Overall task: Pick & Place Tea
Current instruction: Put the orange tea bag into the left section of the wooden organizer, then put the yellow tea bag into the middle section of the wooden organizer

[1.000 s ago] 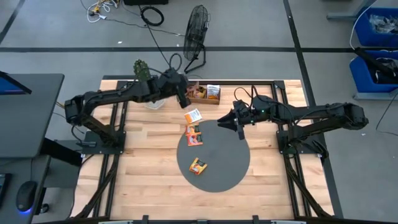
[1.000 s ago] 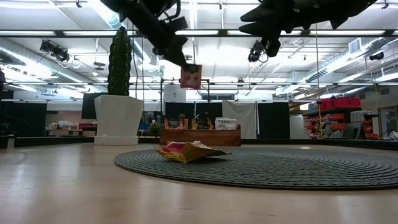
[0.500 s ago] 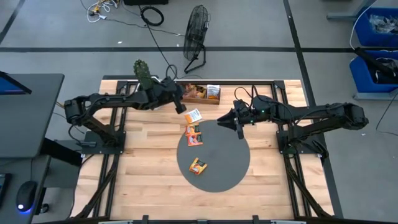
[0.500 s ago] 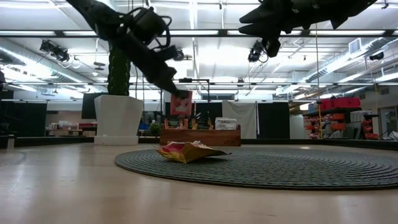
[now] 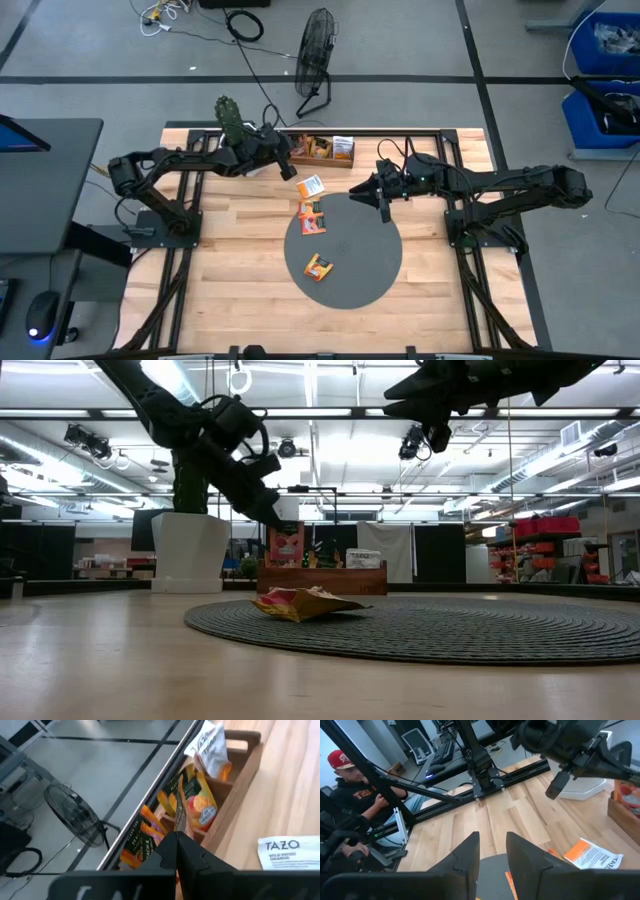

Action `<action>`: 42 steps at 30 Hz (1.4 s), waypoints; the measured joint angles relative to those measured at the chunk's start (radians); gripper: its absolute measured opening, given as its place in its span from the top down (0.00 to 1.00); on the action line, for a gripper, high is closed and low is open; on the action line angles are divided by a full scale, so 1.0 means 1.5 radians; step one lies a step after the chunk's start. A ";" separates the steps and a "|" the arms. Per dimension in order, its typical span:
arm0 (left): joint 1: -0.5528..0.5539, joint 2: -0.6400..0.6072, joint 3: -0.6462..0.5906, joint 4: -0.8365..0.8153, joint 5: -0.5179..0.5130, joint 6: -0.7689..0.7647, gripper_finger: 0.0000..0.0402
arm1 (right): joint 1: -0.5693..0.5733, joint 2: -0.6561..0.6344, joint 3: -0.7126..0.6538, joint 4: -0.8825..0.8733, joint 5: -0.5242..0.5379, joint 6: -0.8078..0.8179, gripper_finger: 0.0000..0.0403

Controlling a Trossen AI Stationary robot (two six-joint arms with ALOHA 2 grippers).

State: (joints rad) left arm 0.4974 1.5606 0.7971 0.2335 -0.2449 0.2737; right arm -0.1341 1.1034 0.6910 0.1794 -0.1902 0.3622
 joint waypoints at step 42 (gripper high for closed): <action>-0.003 0.091 0.001 0.046 -0.126 -0.017 0.64 | 0.000 0.000 0.000 -0.001 0.000 0.018 0.74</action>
State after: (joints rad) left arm 0.4928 1.6974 0.7981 0.3023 -0.4335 0.2489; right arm -0.1348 1.1034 0.6914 0.1772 -0.1898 0.3886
